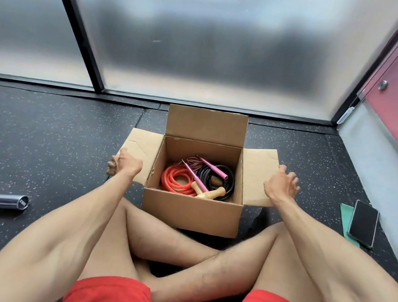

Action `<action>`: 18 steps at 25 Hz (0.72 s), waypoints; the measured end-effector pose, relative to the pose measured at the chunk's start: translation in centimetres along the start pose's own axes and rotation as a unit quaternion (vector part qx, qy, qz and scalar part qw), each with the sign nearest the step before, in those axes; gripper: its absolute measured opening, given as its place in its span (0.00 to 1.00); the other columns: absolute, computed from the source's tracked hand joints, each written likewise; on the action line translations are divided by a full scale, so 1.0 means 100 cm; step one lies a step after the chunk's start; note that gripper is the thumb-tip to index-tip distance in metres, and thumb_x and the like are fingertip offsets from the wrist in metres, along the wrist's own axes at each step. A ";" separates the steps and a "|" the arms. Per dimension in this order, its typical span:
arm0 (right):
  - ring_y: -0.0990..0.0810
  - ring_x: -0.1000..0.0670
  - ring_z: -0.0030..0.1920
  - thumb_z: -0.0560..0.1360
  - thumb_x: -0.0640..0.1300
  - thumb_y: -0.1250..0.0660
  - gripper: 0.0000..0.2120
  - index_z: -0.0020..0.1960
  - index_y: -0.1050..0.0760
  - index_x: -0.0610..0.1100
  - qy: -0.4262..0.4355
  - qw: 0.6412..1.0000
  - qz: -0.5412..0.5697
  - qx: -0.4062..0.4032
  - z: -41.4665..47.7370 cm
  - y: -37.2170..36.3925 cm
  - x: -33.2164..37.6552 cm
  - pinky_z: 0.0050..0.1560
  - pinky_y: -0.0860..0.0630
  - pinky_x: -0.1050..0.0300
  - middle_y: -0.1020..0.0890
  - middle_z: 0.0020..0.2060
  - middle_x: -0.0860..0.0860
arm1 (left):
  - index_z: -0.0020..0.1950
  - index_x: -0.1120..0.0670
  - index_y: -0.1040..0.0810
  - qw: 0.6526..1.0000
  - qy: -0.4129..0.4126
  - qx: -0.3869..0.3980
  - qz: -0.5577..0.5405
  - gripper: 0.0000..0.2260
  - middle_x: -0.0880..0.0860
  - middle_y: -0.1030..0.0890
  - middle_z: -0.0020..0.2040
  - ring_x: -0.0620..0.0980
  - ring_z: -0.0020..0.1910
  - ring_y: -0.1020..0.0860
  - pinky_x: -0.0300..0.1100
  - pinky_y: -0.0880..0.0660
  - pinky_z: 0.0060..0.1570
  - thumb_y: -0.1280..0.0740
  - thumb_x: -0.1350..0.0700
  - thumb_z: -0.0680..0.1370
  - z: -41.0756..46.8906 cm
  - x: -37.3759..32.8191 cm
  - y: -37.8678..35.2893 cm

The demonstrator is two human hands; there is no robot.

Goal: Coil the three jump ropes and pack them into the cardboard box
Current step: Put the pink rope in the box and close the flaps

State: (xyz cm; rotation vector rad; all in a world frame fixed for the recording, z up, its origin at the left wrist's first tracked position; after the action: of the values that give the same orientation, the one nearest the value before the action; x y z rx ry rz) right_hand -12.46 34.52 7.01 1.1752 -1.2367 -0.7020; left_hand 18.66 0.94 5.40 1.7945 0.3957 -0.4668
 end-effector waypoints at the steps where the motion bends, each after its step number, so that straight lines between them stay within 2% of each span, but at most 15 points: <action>1: 0.31 0.34 0.67 0.75 0.39 0.36 0.25 0.71 0.38 0.39 -0.029 0.999 0.022 0.018 0.002 -0.002 -0.007 0.68 0.33 0.39 0.29 0.66 0.33 | 0.69 0.56 0.30 1.000 0.019 0.005 -0.006 0.23 0.64 0.28 0.67 0.64 0.68 0.34 0.54 0.38 0.68 0.34 0.58 0.74 0.005 0.005 -0.001; 4: 0.25 0.33 0.63 0.75 0.38 0.38 0.24 0.70 0.39 0.37 -0.052 0.995 0.079 0.038 0.001 -0.003 -0.014 0.63 0.27 0.40 0.24 0.62 0.34 | 0.65 0.59 0.29 0.996 0.083 0.003 -0.040 0.19 0.65 0.27 0.66 0.64 0.69 0.33 0.53 0.38 0.70 0.36 0.60 0.74 0.010 0.014 0.002; 5: 0.24 0.33 0.61 0.75 0.37 0.38 0.22 0.68 0.38 0.36 -0.045 0.995 0.083 0.025 -0.002 -0.001 -0.013 0.60 0.26 0.41 0.23 0.61 0.34 | 0.66 0.60 0.29 0.992 0.104 -0.017 -0.071 0.18 0.65 0.27 0.67 0.63 0.69 0.33 0.51 0.38 0.69 0.37 0.61 0.75 0.009 0.014 0.005; 7: 0.22 0.34 0.57 0.76 0.37 0.39 0.18 0.64 0.34 0.36 -0.021 0.996 0.080 -0.026 -0.007 0.008 -0.005 0.55 0.26 0.44 0.23 0.59 0.35 | 0.66 0.60 0.30 0.979 0.110 -0.107 -0.130 0.16 0.64 0.27 0.67 0.63 0.68 0.31 0.50 0.38 0.66 0.39 0.63 0.78 -0.002 0.010 0.020; 9: 0.20 0.36 0.52 0.77 0.36 0.42 0.14 0.61 0.32 0.36 0.020 0.991 0.093 -0.092 -0.013 0.020 0.012 0.49 0.26 0.46 0.21 0.56 0.36 | 0.62 0.59 0.28 0.969 0.036 -0.184 -0.162 0.14 0.62 0.23 0.63 0.61 0.64 0.25 0.52 0.35 0.63 0.40 0.64 0.77 -0.023 -0.009 0.037; 11: 0.20 0.40 0.44 0.78 0.36 0.45 0.11 0.58 0.31 0.37 0.075 0.980 0.118 -0.138 -0.023 0.028 0.037 0.41 0.29 0.51 0.19 0.51 0.38 | 0.57 0.58 0.26 0.963 -0.078 -0.207 -0.157 0.09 0.60 0.21 0.57 0.60 0.57 0.22 0.52 0.29 0.56 0.39 0.64 0.77 -0.045 -0.035 0.040; 13: 0.24 0.44 0.39 0.81 0.40 0.46 0.09 0.55 0.30 0.39 0.131 0.972 0.132 -0.141 -0.037 0.027 0.066 0.39 0.31 0.54 0.20 0.47 0.41 | 0.52 0.58 0.24 0.953 -0.189 -0.186 -0.148 0.05 0.60 0.20 0.53 0.59 0.51 0.21 0.52 0.25 0.49 0.38 0.60 0.79 -0.065 -0.056 0.025; 14: 0.25 0.45 0.38 0.82 0.43 0.47 0.10 0.54 0.29 0.40 0.154 0.970 0.138 -0.128 -0.045 0.024 0.079 0.39 0.32 0.54 0.20 0.46 0.42 | 0.50 0.59 0.23 0.950 -0.234 -0.152 -0.141 0.06 0.60 0.20 0.51 0.59 0.49 0.21 0.51 0.25 0.48 0.38 0.58 0.81 -0.073 -0.062 0.012; 16: 0.23 0.43 0.41 0.83 0.47 0.49 0.15 0.51 0.27 0.40 0.185 0.969 0.149 -0.072 -0.060 0.007 0.097 0.41 0.32 0.53 0.21 0.46 0.42 | 0.47 0.63 0.20 0.948 -0.292 -0.057 -0.115 0.12 0.63 0.20 0.48 0.61 0.47 0.21 0.51 0.28 0.47 0.37 0.56 0.82 -0.079 -0.064 -0.017; 18: 0.22 0.40 0.47 0.82 0.47 0.47 0.16 0.50 0.24 0.39 0.199 0.973 0.115 -0.004 -0.069 -0.019 0.100 0.45 0.28 0.51 0.21 0.49 0.40 | 0.47 0.64 0.18 0.943 -0.327 0.036 -0.056 0.12 0.63 0.20 0.49 0.62 0.50 0.21 0.49 0.28 0.51 0.37 0.57 0.82 -0.079 -0.056 -0.041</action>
State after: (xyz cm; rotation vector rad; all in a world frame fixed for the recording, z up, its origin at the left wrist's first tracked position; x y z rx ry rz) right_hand -3.12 26.85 9.15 1.0798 -1.0070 -0.2788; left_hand 12.66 9.47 6.73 1.5763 0.0108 -1.1247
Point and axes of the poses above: each hand's wrist, its own z-axis towards the middle knuckle, its own y-axis out of the back of the hand, x = y × z, the point moved 5 cm from there along z, towards the middle knuckle
